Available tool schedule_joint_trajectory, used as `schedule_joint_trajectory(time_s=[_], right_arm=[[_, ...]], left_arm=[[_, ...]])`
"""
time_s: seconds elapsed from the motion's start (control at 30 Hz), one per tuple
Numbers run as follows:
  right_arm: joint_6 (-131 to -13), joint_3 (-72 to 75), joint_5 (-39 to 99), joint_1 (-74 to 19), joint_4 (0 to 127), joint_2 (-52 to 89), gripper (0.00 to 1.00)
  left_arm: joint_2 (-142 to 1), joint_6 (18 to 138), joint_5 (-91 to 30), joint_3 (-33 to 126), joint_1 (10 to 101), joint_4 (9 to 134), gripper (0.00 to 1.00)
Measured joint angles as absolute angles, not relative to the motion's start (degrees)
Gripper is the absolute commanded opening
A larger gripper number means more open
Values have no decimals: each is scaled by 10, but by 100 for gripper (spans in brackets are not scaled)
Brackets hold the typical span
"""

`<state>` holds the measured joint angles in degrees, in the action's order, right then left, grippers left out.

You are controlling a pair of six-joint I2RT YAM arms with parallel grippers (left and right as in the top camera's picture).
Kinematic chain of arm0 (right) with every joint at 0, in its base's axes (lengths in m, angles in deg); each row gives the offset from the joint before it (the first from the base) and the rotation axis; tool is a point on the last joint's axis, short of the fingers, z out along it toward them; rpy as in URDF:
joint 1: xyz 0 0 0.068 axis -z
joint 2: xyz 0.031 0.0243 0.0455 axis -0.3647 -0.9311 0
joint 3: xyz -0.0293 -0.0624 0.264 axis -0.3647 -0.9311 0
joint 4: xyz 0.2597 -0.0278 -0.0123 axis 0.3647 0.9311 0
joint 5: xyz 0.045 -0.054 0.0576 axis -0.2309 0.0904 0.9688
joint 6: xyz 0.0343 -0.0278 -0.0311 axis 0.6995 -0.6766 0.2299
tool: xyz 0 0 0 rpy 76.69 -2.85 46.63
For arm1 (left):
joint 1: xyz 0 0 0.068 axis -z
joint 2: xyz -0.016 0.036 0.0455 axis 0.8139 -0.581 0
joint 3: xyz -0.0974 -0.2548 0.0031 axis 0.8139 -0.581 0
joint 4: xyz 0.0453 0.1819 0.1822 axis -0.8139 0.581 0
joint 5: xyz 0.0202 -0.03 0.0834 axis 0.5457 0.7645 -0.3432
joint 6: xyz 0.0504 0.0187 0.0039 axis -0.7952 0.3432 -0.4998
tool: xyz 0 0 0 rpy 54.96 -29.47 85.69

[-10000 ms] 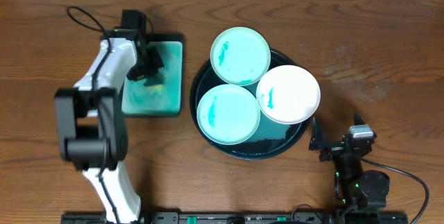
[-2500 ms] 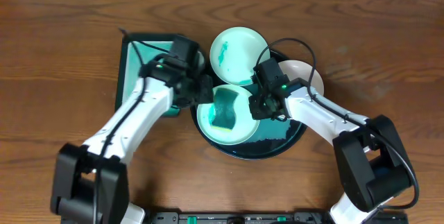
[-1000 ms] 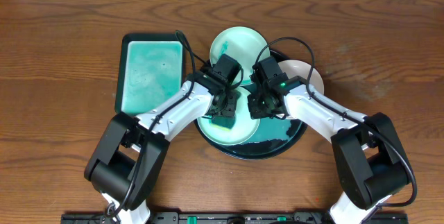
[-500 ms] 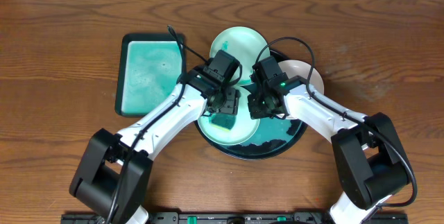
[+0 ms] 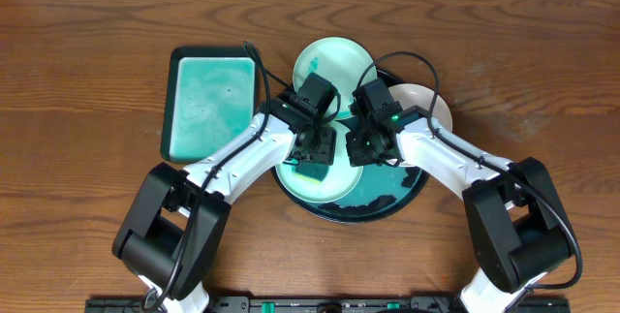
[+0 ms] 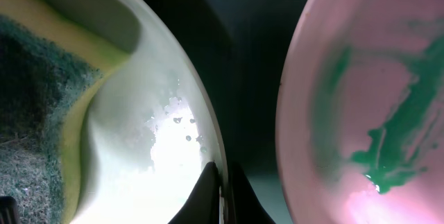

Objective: Clean dirty plates on tray and stack at the side
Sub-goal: 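Scrub the mint plate with the sponge while the right gripper holds it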

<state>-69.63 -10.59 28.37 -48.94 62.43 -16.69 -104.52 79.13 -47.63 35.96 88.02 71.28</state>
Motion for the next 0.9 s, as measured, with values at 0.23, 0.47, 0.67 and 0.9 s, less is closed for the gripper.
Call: schedule_joint_trajectory(time_s=[0.23, 0.47, 0.67, 0.9], right_arm=[[-696, -106, 284, -489, 626, -167, 1], [-696, -106, 283, -489, 627, -167, 1], [-696, -105, 283, -489, 628, -167, 1], [-696, -105, 283, -489, 628, -167, 1]], left_arm=[[-1061, 791, -474, 360, 880, 712, 58], [-1082, 793, -471, 360, 880, 703, 26], [-1082, 797, -478, 360, 880, 701, 8], [-1082, 847, -464, 360, 864, 700, 7]])
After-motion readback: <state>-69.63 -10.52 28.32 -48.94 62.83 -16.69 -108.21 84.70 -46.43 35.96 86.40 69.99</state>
